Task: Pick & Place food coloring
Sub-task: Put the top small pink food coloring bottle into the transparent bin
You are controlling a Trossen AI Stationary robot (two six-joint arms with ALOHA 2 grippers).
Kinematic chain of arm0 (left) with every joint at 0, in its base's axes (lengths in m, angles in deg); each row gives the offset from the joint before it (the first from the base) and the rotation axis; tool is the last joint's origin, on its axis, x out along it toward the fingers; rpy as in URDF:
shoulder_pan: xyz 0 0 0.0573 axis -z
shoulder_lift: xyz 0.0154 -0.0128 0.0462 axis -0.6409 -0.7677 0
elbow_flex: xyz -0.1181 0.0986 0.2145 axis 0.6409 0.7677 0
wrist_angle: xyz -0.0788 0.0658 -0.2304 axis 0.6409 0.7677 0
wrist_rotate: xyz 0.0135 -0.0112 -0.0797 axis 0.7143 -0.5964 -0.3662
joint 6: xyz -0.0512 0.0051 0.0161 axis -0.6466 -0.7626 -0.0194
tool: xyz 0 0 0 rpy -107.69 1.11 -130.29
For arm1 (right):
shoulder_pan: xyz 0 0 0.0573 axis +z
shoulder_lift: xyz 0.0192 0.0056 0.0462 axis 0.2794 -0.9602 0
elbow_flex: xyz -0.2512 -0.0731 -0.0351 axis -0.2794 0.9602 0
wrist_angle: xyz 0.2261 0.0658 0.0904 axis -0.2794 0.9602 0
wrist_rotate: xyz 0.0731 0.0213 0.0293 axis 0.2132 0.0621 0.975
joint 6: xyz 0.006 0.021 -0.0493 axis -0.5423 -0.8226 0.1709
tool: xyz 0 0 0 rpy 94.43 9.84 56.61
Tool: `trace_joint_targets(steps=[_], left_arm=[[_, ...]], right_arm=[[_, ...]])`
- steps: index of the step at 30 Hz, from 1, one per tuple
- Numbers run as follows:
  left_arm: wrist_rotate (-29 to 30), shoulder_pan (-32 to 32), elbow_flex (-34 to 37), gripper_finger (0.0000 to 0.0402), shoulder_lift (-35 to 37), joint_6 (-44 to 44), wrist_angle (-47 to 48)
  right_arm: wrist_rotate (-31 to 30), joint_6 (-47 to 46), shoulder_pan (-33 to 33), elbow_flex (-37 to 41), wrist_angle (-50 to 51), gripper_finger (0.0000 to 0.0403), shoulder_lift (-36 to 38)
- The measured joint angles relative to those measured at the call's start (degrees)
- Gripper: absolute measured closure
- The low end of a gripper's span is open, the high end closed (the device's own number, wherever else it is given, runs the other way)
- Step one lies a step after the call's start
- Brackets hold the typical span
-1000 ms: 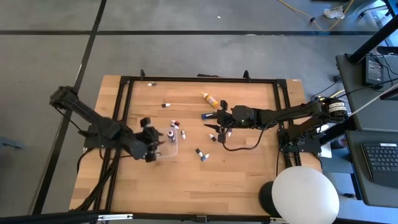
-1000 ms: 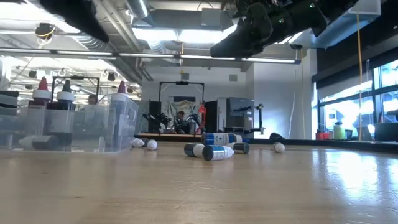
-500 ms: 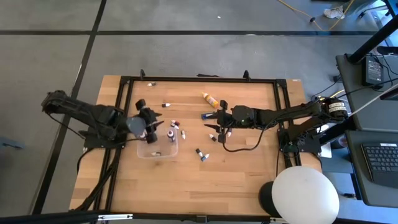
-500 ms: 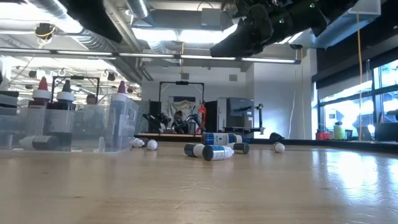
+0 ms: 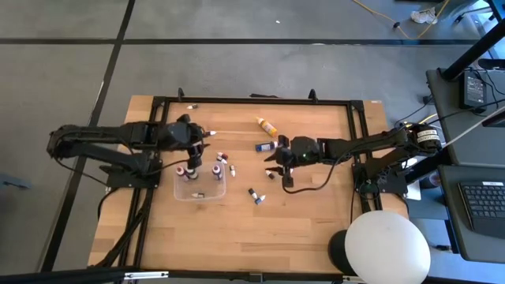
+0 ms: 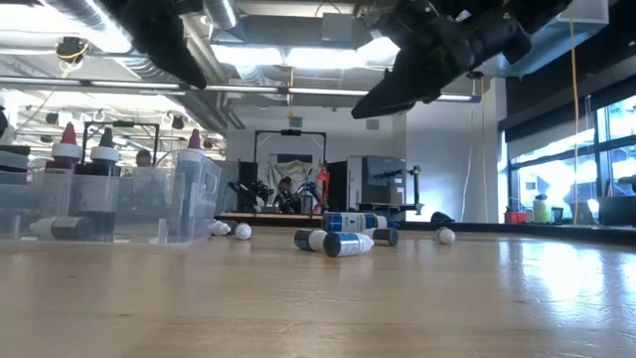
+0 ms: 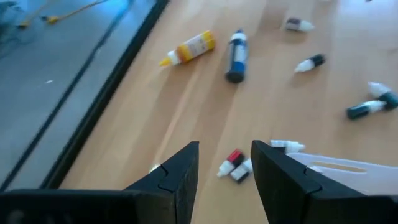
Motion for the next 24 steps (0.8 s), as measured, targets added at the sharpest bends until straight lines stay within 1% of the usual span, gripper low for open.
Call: trace_joint_targets(steps=[3, 5, 10, 14, 19, 22, 24], left_arm=[[-5.9, -4.5, 0.0, 0.0258, 0.0, 3.9, -2.8], [-8.5, -8.0, 0.0, 0.0258, -0.2, 6.1, -3.5], [-17.0, -16.6, 0.0, 0.0258, -0.8, 12.6, -3.5], [-23.2, -22.3, 0.0, 0.0257, -2.6, 15.9, -3.9], [-24.0, -28.2, 0.0, 0.0242, -7.3, 19.9, -5.4], [-24.5, -31.2, 0.0, 0.0222, -11.4, 21.2, -6.2], [-26.5, -33.4, 0.0, 0.0206, -14.5, 22.3, -6.1]], right_arm=[[0.9, 0.0, 0.0, 0.0, 0.1, 0.0255, 0.0], [0.8, 0.0, 0.0, 0.0, 0.1, 0.0255, 0.0], [0.7, 0.1, 0.0, 0.0, 0.1, 0.0255, 0.0], [0.6, 0.3, 0.0, 0.0, 0.1, 0.0255, 0.0], [0.6, 0.4, 0.0, 0.0, 0.1, 0.0255, 0.0], [0.6, 0.4, 0.0, 0.0, 0.0, 0.0255, -0.7], [0.6, 0.4, 0.0, 0.0, -0.3, 0.0255, -1.6]])
